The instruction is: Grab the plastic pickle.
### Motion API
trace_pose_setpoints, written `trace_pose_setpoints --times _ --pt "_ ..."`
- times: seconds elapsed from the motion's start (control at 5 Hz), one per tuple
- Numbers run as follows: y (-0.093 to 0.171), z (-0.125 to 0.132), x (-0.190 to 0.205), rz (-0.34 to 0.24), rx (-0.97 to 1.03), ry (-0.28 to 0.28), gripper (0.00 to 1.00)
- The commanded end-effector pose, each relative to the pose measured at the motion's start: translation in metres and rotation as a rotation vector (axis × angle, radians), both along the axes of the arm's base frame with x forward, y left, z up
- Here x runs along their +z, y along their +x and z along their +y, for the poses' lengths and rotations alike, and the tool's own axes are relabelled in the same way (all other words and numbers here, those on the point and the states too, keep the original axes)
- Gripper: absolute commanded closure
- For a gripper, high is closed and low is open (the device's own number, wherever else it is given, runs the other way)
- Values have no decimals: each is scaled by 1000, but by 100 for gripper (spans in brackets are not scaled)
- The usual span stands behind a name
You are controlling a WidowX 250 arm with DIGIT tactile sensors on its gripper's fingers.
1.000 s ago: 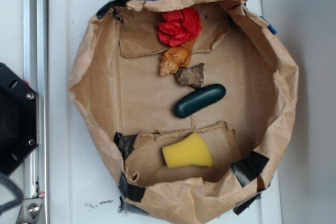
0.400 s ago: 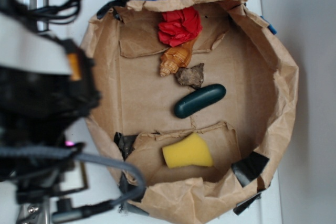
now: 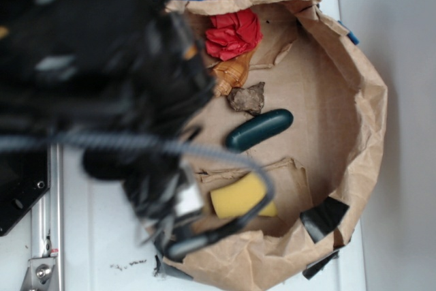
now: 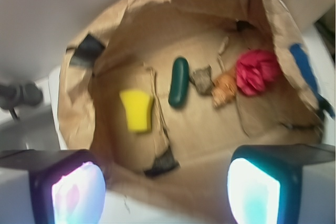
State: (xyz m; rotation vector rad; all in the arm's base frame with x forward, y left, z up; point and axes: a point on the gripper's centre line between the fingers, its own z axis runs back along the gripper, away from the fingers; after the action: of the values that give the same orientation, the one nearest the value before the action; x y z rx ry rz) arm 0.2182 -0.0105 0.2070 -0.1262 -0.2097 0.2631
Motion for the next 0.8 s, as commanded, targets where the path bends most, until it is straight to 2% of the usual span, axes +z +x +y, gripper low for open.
trace_pose_setpoints --times 0.0,0.2,0.6 --pt "5 7 9 -40 19 -7 0" --pt "5 7 9 -40 19 -7 0" --pt "29 -8 -56 42 9 76 0"
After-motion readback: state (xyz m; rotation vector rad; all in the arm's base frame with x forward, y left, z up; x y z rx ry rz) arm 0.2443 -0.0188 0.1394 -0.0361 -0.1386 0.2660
